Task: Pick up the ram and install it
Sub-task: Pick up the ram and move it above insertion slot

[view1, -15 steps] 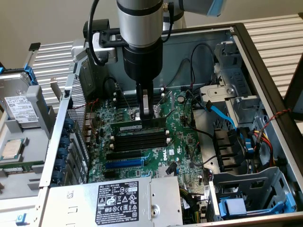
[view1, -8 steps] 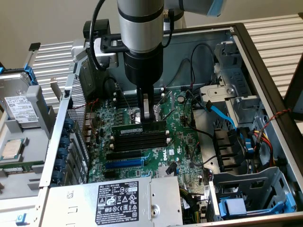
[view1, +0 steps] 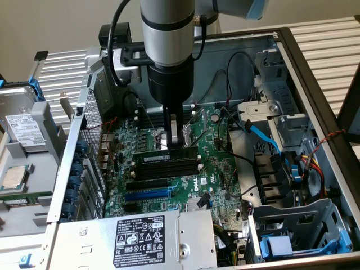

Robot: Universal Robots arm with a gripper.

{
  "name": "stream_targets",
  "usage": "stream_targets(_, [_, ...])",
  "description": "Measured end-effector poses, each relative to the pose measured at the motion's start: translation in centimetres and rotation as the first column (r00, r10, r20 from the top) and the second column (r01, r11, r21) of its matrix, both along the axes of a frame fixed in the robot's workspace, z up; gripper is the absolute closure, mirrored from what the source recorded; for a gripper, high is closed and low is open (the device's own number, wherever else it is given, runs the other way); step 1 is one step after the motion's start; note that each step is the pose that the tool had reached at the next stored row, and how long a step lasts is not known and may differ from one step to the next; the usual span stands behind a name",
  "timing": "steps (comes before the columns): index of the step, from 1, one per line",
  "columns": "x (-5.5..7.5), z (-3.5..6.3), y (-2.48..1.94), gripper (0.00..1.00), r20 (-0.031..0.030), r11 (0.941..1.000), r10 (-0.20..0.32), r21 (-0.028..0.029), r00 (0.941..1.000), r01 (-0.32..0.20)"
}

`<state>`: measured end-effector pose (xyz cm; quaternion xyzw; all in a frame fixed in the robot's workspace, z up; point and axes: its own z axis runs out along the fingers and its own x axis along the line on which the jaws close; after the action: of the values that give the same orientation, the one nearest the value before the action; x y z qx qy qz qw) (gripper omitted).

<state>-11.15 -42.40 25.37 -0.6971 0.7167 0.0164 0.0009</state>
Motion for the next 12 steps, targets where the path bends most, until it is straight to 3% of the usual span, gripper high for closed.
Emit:
stream_targets(4, [0.01, -0.09, 0.13, 0.88, 0.0016, 1.0, -0.001, -0.0024, 1.0, 0.001])
stream_targets(12, [0.01, -0.39, 0.32, 0.88, 0.0048, 0.9999, -0.003, -0.0129, 1.0, 0.003])
